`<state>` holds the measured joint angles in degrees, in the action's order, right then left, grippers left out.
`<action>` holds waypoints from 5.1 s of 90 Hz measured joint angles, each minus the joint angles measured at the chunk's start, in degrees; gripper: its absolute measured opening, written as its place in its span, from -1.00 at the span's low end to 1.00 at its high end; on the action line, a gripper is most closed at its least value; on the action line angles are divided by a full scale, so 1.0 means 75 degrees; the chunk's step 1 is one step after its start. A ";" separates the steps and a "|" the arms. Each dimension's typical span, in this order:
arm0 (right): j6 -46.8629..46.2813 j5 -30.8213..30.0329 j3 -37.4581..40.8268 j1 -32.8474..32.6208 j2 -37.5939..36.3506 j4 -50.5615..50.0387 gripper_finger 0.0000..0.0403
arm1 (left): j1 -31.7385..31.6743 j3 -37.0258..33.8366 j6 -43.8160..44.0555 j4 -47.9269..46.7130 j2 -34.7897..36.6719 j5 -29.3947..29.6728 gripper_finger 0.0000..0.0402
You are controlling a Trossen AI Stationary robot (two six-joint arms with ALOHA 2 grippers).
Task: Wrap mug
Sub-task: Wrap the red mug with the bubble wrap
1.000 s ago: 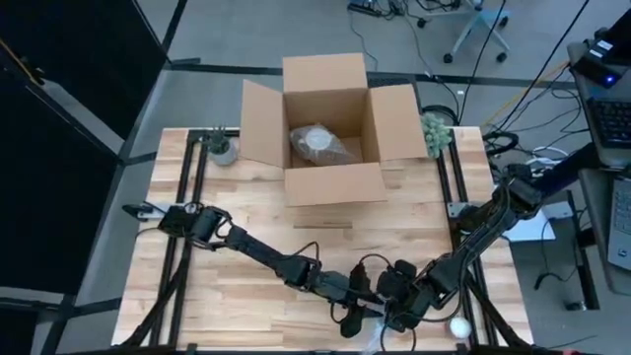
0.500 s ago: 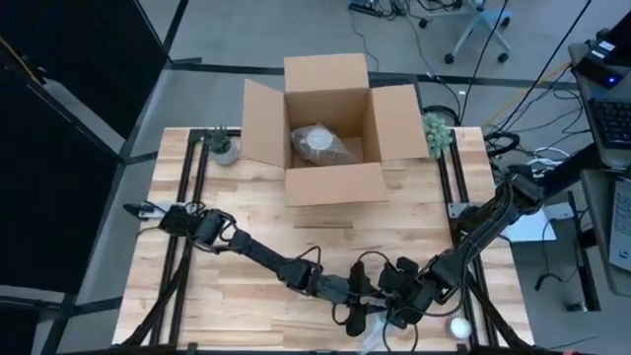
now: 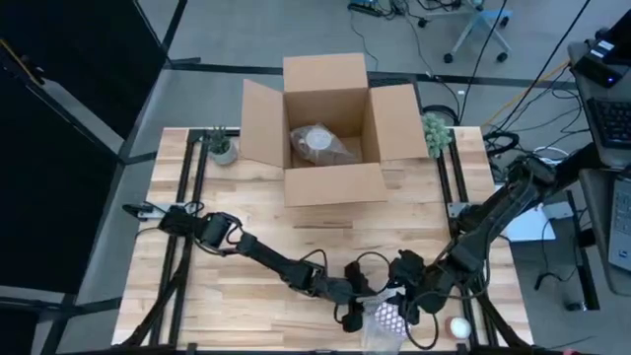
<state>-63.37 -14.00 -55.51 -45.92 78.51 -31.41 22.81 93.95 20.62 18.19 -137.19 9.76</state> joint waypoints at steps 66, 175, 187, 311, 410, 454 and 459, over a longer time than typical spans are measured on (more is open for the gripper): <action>-0.2026 0.0867 -0.0020 -0.1711 0.2314 0.0535 -0.09 | -0.0003 0.0017 0.0006 0.0338 0.0032 -0.0034 -0.30; -0.0495 -0.0018 0.0008 -0.1689 0.1480 -0.0122 -0.09 | 0.0017 0.2331 -0.0207 -0.3735 0.0050 -0.0527 -0.30; -0.0750 -0.0161 -0.0006 -0.1795 0.1007 -0.0220 -0.09 | 0.0012 0.2328 -0.0207 -0.3729 0.0050 -0.0519 -0.30; -0.0626 -0.2428 -0.0006 -0.1529 0.0728 -0.0346 -0.09 | 0.0172 0.2804 -0.0231 -0.4146 0.0058 -0.0673 -0.30; 0.0349 -0.3289 -0.0020 -0.0820 0.2114 0.1045 -0.09 | 0.0502 0.4718 -0.0793 -0.6971 0.0038 0.0365 -0.30; 0.0395 -0.3258 -0.0009 -0.0809 0.2038 0.1124 -0.09 | 0.0520 0.2984 -0.0254 -0.5683 0.0135 0.1135 -0.30; 0.0438 -0.3093 -0.0003 -0.0812 0.1907 0.1077 -0.09 | 0.0522 0.2799 -0.0248 -0.5439 0.0143 0.1126 -0.30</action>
<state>-60.09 -37.19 -55.53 -52.01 92.81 -23.33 26.72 114.94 18.76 -22.61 -136.11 18.21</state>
